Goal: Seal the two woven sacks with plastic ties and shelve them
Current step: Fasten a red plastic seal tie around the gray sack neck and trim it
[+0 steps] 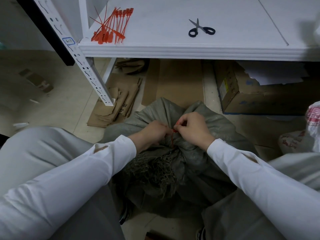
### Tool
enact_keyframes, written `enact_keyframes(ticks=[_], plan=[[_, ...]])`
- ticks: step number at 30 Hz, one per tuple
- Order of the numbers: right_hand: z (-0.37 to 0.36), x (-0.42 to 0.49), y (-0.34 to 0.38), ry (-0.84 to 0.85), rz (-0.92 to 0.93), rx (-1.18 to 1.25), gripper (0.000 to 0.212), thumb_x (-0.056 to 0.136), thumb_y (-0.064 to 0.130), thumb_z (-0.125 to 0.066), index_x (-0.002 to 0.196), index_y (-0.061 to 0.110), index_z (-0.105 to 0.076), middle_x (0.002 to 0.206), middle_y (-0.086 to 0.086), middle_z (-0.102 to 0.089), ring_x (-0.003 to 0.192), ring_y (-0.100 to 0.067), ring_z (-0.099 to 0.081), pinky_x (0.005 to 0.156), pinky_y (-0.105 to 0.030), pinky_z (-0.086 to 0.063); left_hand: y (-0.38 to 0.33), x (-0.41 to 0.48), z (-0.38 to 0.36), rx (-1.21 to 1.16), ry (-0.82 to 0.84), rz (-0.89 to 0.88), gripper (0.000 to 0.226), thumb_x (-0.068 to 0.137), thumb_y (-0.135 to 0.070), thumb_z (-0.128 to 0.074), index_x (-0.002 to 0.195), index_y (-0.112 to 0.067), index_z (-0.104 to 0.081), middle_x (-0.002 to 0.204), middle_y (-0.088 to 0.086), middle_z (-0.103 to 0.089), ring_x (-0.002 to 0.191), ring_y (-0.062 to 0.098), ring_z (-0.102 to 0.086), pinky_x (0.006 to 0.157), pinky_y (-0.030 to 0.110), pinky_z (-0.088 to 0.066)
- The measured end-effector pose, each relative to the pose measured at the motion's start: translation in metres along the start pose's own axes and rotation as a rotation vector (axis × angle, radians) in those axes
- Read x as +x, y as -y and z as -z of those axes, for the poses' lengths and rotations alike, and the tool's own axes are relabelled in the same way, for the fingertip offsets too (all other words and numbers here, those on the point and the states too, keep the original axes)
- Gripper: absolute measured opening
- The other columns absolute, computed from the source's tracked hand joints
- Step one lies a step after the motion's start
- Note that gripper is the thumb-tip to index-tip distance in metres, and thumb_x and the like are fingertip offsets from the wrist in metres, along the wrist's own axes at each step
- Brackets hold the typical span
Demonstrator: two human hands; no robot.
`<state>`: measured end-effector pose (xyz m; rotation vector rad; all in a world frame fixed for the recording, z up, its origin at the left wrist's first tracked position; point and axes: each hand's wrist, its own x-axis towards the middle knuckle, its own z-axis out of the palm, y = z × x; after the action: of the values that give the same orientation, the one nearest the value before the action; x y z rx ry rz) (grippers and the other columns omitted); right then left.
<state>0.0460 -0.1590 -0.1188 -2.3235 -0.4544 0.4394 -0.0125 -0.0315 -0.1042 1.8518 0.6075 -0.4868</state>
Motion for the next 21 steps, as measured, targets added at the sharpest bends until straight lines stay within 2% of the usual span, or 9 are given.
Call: enact_keyframes(ticks=[3,7,11,15,17,19,21], plan=[[-0.001,0.0,0.0,-0.06,0.002,0.015,0.019,0.084,0.014,-0.069,0.066,0.019,-0.067,0.076,0.004,-0.066,0.074,-0.008,-0.057,0.067,-0.017,-0.04,0.0,0.003,0.001,-0.026,-0.013,-0.026,0.008,0.089,-0.006,-0.057,0.081,-0.007,-0.054,0.073,0.015,-0.043,0.06,0.016,-0.04,0.038,0.015,-0.029],[0.002,0.002,0.002,-0.148,0.02,0.024,0.016,0.083,0.013,-0.069,0.067,0.013,-0.071,0.071,0.008,-0.064,0.062,-0.001,-0.053,0.056,-0.002,-0.032,0.002,0.006,0.002,-0.032,-0.015,-0.043,0.02,0.09,-0.006,-0.057,0.072,-0.006,-0.05,0.062,0.008,-0.041,0.055,0.015,-0.038,0.037,0.015,-0.029],[0.01,0.003,0.006,-0.215,0.041,0.046,0.014,0.083,0.014,-0.068,0.069,0.013,-0.07,0.075,0.005,-0.067,0.06,-0.003,-0.054,0.06,-0.012,-0.036,0.006,0.009,0.002,-0.049,-0.021,-0.063,0.037,0.092,-0.006,-0.057,0.057,-0.012,-0.046,0.055,0.002,-0.044,0.05,0.011,-0.04,0.041,0.016,-0.031],[0.019,0.007,0.004,-0.154,0.122,0.005,0.013,0.083,0.019,-0.071,0.069,0.019,-0.07,0.075,0.006,-0.068,0.066,-0.003,-0.056,0.068,-0.015,-0.038,0.007,0.011,0.002,0.009,-0.026,-0.099,0.033,0.093,-0.012,-0.058,0.061,-0.012,-0.049,0.059,0.003,-0.043,0.056,0.013,-0.04,0.054,0.027,-0.03],[0.022,0.01,0.001,-0.118,0.138,0.007,0.012,0.082,0.022,-0.073,0.07,0.021,-0.07,0.074,0.008,-0.067,0.07,-0.003,-0.058,0.069,-0.015,-0.038,0.008,0.01,0.001,0.123,-0.044,-0.131,0.034,0.094,-0.018,-0.058,0.061,-0.012,-0.053,0.056,0.001,-0.045,0.055,0.013,-0.042,0.055,0.029,-0.03],[0.02,0.011,-0.002,-0.091,0.121,0.039,0.01,0.081,0.023,-0.074,0.071,0.022,-0.072,0.072,0.01,-0.066,0.071,-0.001,-0.058,0.067,-0.013,-0.039,0.009,0.009,0.0,0.258,-0.062,-0.175,0.033,0.096,-0.023,-0.056,0.067,-0.007,-0.06,0.055,0.0,-0.048,0.054,0.013,-0.045,0.053,0.028,-0.031],[0.016,0.011,-0.003,-0.053,0.115,0.027,0.008,0.079,0.022,-0.076,0.072,0.02,-0.074,0.07,0.012,-0.065,0.069,0.003,-0.057,0.065,-0.006,-0.038,0.01,0.009,-0.002,0.338,-0.081,-0.214,0.035,0.097,-0.026,-0.055,0.078,0.001,-0.066,0.063,0.007,-0.056,0.061,0.019,-0.053,0.055,0.03,-0.032]])
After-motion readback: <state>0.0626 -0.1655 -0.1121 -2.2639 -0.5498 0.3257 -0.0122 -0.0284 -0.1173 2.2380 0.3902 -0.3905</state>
